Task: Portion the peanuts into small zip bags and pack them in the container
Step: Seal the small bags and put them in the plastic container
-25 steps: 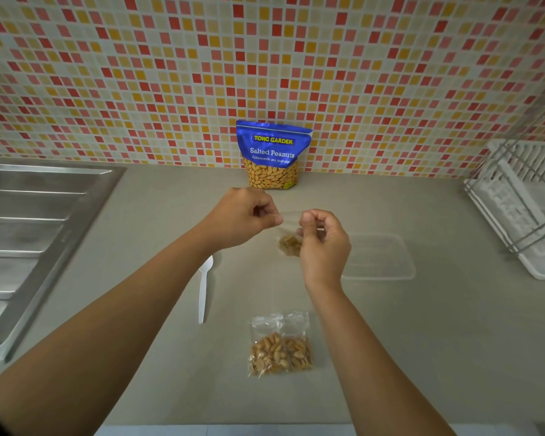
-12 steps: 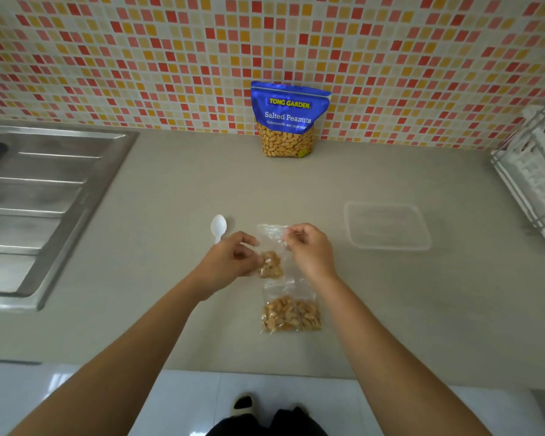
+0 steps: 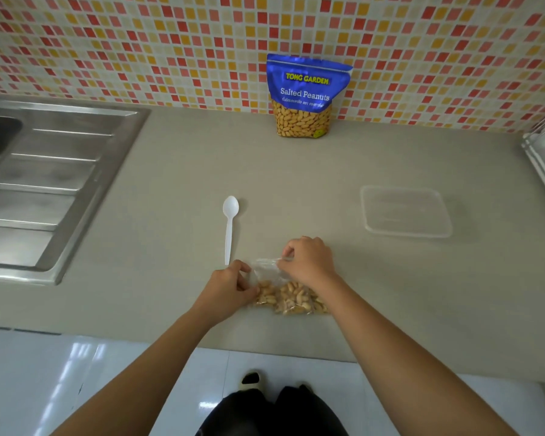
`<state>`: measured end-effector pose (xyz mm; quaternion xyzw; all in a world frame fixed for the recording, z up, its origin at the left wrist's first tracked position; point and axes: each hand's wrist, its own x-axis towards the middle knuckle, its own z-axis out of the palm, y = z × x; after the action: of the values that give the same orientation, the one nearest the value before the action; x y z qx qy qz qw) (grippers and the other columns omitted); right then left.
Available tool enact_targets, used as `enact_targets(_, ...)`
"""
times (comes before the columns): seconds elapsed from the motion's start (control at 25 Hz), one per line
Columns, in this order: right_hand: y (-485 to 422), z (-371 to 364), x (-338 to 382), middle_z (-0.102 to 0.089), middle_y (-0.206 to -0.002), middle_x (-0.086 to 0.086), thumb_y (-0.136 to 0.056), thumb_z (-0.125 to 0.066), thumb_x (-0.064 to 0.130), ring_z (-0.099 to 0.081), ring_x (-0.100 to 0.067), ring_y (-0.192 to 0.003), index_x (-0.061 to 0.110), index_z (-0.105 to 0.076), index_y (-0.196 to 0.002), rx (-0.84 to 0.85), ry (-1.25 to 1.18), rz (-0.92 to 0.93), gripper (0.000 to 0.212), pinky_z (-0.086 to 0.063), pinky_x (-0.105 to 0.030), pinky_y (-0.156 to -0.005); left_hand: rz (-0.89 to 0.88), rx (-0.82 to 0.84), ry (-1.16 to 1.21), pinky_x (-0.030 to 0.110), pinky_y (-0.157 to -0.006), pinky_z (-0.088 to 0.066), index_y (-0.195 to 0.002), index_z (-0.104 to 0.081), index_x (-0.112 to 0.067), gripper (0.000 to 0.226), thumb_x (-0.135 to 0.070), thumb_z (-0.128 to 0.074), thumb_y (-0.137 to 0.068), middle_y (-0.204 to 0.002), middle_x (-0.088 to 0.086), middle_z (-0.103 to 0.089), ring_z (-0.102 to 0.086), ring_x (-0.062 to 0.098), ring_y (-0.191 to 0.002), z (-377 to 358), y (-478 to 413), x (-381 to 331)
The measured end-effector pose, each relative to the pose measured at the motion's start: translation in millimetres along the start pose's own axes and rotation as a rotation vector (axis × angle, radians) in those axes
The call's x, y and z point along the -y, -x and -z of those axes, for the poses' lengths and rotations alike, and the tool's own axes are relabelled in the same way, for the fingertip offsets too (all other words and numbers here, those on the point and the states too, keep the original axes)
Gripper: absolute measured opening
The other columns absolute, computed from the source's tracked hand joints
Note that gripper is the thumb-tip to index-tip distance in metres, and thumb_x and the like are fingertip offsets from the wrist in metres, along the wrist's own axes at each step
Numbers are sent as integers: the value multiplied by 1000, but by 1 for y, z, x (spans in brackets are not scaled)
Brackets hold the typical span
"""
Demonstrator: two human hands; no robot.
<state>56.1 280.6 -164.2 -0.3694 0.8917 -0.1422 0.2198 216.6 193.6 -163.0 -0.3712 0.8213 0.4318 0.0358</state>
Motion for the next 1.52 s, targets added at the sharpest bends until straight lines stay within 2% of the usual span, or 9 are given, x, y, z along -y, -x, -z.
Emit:
enact_targets(0.24, -14, 44, -25, -68, -98, -5, -84, -59, 23, -63, -19, -92, 14, -67, -95, -256, -274, 29, 16, -46, -27, -80, -82, -176, -56, 23, -80, -45, -119, -52, -11, 43, -29, -63, -82, -90, 2, -64, -61, 17, -85, 4, -33, -50)
enact_targets(0.44, -33, 97, -90, -55, -122, -19, -86, -55, 11, -53, -34, -112, 5, -57, -119, -483, -173, -93, 34, -37, -33, -98, -147, -123, 42, 27, -91, -45, -129, -49, -5, 44, -26, -54, -91, -119, 11, -63, -61, 23, -104, -35, -83, -126)
enact_targets(0.64, -27, 117, -176, -17, -152, -26, -89, -54, 20, -20, -37, -140, 2, -26, -142, -463, -131, -451, 63, -20, -36, -113, -161, -48, -21, 34, -83, -44, -125, -44, 2, 45, -31, -44, -95, -116, 22, -61, -56, 36, -110, -83, -116, -179)
enact_targets(0.88, -23, 109, -214, -36, -146, -24, -92, -53, 19, -40, -34, -132, -1, -23, -144, -328, -316, -490, 64, -29, -36, -111, -122, 64, 0, 32, -90, -41, -141, -25, -4, 52, -15, -44, -95, -128, 20, -52, -49, 35, -119, -111, -122, -208)
enact_targets(1.04, -34, 98, -186, -50, -134, -23, -88, -59, 20, -53, -35, -120, 1, -35, -139, -349, -346, -415, 60, -40, -39, -103, -68, -4, 50, 35, -83, -46, -125, -43, -3, 38, -4, -48, -87, -116, 17, -58, -55, 34, -108, -84, -133, -184)
enact_targets(1.2, -46, 68, -125, -56, -127, -23, -86, -62, 26, -55, -34, -116, -3, -41, -132, -317, -406, -341, 59, -43, -39, -98, 32, -120, 105, 30, -73, -41, -79, -53, -13, 8, -5, -53, -82, -90, 11, -58, -57, 31, -88, -27, -133, -136)
enact_targets(1.28, -47, 50, -96, -58, -126, -20, -84, -64, 27, -56, -31, -116, -1, -45, -130, -291, -458, -288, 57, -44, -39, -98, 92, -155, 127, 27, -70, -37, -67, -45, -25, 27, -5, -55, -82, -80, 1, -53, -49, 24, -81, -2, -125, -110)
enact_targets(1.36, -45, 37, -75, -60, -126, -17, -82, -66, 27, -57, -29, -117, 3, -46, -130, -279, -495, -260, 58, -44, -38, -98, 120, -181, 151, 24, -70, -37, -84, -58, -18, 12, -6, -56, -82, -79, -5, -54, -50, 20, -81, 12, -115, -89)
enact_targets(1.52, -38, 32, -62, -57, -132, -12, -82, -66, 20, -53, -25, -122, 6, -45, -133, -315, -638, -307, 57, -39, -31, -102, 133, -166, 145, 23, -79, -34, -126, -53, -12, 40, -14, -56, -87, -102, -8, -49, -47, 13, -92, 15, -104, -71)
